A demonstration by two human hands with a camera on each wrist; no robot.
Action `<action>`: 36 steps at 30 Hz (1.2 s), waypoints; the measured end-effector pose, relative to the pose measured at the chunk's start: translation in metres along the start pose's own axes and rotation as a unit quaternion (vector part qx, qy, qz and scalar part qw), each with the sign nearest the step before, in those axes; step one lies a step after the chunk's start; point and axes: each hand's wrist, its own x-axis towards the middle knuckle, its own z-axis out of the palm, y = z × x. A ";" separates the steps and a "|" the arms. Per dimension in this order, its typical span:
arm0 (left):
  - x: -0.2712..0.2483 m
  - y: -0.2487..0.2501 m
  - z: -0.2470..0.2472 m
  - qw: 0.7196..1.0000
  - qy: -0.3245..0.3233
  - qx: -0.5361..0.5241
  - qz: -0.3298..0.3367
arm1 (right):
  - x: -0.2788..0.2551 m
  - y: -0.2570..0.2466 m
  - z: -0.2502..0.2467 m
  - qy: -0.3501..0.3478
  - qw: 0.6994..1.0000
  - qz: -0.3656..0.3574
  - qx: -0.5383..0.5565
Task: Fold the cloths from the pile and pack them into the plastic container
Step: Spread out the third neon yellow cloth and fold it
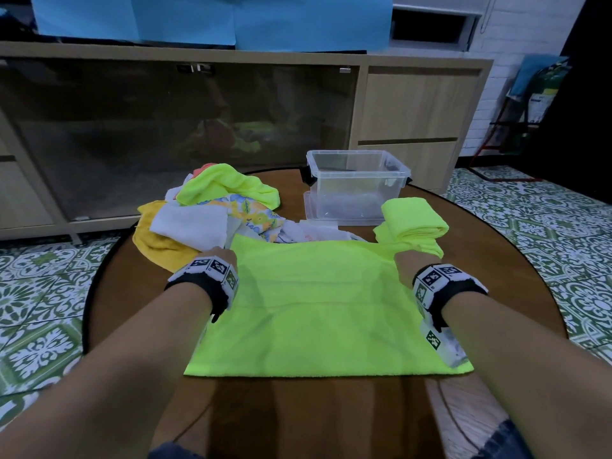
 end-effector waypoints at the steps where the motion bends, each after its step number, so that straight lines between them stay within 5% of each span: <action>1: 0.000 0.001 -0.002 1.000 0.011 0.024 0.009 | -0.002 -0.001 -0.003 0.021 1.000 -0.004 0.004; 4: -0.005 0.011 -0.015 0.995 -0.004 0.036 0.091 | 0.000 -0.005 -0.010 -0.003 0.991 -0.116 0.069; 9: -0.033 0.042 -0.031 0.937 -0.234 -0.073 0.249 | -0.016 -0.014 -0.015 -0.173 0.958 -0.191 0.122; 11: -0.036 0.046 -0.029 0.925 -0.265 -0.044 0.270 | -0.013 -0.015 -0.013 -0.195 0.955 -0.197 0.104; 17: -0.026 0.044 -0.022 0.919 -0.281 -0.040 0.273 | -0.005 -0.009 -0.006 -0.203 0.960 -0.176 0.082; 23: -0.020 0.047 -0.024 0.946 -0.170 -0.029 0.276 | 0.000 0.009 -0.007 -0.216 0.959 -0.144 0.118; 30: -0.017 0.033 -0.035 0.926 -0.234 0.000 0.297 | -0.005 0.021 -0.004 -0.113 0.978 -0.135 0.107; 33: -0.011 0.031 -0.036 0.912 -0.275 -0.002 0.303 | -0.003 0.020 -0.004 -0.111 0.979 -0.129 0.115; 36: -0.017 0.031 -0.032 0.928 -0.261 0.013 0.267 | 0.002 0.020 0.003 -0.118 0.979 -0.116 0.120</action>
